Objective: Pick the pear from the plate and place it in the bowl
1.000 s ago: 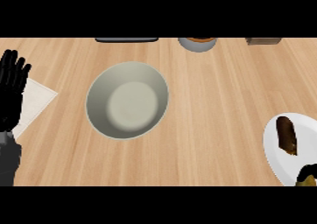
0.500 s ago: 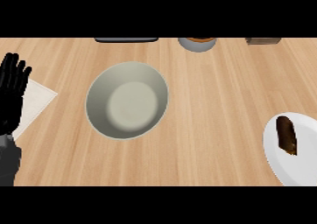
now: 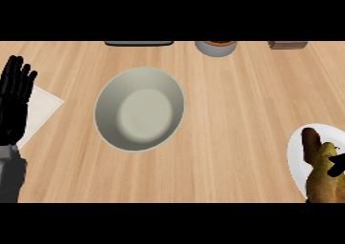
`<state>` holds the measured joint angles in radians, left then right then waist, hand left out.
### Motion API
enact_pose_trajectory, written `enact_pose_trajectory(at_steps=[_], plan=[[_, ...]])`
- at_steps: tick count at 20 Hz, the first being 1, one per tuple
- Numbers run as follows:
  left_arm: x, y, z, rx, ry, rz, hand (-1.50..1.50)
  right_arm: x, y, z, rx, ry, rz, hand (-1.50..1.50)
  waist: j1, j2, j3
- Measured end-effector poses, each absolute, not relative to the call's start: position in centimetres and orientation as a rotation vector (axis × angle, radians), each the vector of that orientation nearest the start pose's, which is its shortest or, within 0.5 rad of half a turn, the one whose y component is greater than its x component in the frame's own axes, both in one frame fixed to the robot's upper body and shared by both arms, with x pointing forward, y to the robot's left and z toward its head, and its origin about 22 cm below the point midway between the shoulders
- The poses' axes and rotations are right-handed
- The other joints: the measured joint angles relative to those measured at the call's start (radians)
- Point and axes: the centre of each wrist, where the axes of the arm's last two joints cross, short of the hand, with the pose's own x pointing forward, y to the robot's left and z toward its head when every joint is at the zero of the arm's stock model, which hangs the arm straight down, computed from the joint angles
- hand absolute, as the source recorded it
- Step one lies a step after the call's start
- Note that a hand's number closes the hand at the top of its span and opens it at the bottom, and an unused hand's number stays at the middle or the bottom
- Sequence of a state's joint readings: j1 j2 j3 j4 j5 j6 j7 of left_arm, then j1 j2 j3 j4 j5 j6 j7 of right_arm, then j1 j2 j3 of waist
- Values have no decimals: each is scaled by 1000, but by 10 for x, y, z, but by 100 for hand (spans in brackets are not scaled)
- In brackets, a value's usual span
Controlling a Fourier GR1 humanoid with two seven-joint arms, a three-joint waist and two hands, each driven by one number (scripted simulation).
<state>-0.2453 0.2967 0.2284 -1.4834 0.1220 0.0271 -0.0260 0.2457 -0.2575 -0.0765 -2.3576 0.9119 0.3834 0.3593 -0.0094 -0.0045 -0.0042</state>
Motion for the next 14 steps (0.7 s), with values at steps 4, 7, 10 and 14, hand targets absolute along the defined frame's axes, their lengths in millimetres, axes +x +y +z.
enact_pose_trajectory(at_steps=[4,7,10,14], plan=[[297,327,79,246,-1780,22,0,163,-244,164,-1011,-1411,762,150,12,-1,-1],[299,322,82,241,-1787,17,0,175,-217,181,-943,-1460,744,150,18,-1,-1],[299,322,84,233,-1777,7,0,184,-187,202,-903,-1489,728,150,24,0,-1],[300,321,87,227,-1782,12,0,196,-148,230,-847,-1567,729,150,31,1,0]])
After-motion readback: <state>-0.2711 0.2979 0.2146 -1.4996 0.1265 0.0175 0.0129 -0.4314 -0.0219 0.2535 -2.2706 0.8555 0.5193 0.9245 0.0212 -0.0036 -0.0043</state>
